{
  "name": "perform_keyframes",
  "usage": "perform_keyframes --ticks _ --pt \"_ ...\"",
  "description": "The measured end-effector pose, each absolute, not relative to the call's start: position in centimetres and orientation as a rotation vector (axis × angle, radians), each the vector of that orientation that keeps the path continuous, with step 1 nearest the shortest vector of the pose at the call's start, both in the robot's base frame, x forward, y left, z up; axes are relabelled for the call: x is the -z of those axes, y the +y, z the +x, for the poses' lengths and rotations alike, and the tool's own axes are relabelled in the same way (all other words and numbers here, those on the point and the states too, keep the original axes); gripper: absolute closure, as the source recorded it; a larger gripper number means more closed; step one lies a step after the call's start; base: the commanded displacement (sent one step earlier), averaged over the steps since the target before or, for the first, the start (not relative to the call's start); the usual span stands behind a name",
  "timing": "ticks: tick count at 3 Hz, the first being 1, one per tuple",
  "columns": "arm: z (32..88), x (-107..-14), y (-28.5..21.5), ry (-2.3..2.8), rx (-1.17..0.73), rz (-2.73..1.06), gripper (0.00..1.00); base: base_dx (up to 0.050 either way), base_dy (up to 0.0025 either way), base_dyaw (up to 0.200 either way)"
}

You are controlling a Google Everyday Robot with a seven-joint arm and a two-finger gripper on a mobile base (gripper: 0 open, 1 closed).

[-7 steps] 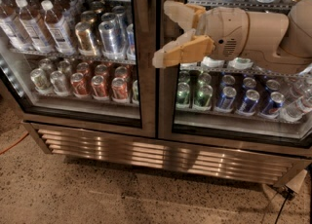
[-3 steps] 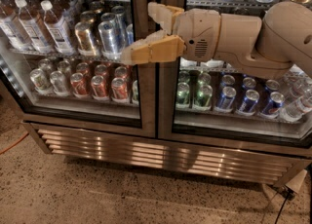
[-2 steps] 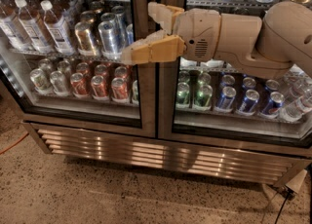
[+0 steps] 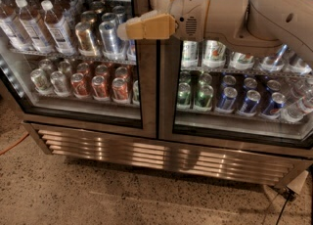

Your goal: Open left fridge door

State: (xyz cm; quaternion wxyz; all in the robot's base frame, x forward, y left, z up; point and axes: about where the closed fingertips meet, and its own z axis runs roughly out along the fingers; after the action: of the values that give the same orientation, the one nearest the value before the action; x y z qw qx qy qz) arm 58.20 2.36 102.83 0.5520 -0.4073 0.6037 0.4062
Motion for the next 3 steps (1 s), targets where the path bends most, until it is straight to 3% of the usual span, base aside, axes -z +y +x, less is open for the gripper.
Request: perform_keyframes --ticks 1,2,3 --pt "58.20 -102.83 2.36 1.428 -0.961 -0.963 0.00 0.000 0.00000 0.196" --pt "58.20 -102.83 2.36 1.428 -0.961 -0.963 0.00 0.000 0.00000 0.000" --pt "58.20 -102.83 2.37 1.428 -0.961 -0.963 0.19 0.000 0.00000 0.000"
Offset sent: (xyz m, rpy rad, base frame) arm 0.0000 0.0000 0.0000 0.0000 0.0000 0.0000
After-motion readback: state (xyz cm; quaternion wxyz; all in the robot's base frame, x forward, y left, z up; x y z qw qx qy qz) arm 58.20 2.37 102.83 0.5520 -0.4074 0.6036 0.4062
